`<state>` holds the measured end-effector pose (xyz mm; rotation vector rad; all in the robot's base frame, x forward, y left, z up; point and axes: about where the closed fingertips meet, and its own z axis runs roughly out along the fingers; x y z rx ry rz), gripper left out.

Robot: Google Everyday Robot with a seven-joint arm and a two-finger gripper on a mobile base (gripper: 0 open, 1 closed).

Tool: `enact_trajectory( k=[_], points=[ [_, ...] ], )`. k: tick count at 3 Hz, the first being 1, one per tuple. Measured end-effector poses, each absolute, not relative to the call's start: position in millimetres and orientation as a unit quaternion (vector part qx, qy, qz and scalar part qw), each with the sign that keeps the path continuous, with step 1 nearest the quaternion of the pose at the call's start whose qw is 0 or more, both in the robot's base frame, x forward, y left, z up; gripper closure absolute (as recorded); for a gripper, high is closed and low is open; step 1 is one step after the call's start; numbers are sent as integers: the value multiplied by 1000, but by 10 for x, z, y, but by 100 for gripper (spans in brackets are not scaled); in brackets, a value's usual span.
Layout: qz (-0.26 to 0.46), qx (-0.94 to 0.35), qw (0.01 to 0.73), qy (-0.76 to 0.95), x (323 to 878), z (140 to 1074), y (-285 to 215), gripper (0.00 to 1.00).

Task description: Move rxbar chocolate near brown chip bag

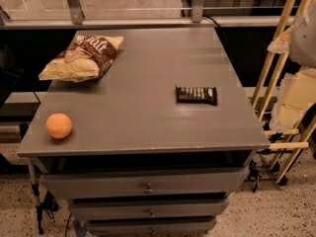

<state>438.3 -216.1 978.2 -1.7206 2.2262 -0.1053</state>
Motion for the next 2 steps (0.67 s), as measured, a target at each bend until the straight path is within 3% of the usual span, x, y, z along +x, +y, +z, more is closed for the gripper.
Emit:
enact_trajectory(
  k=[2],
  points=[
    [-31, -628, 186, 755, 4709, 9784, -1983, 0]
  ],
)
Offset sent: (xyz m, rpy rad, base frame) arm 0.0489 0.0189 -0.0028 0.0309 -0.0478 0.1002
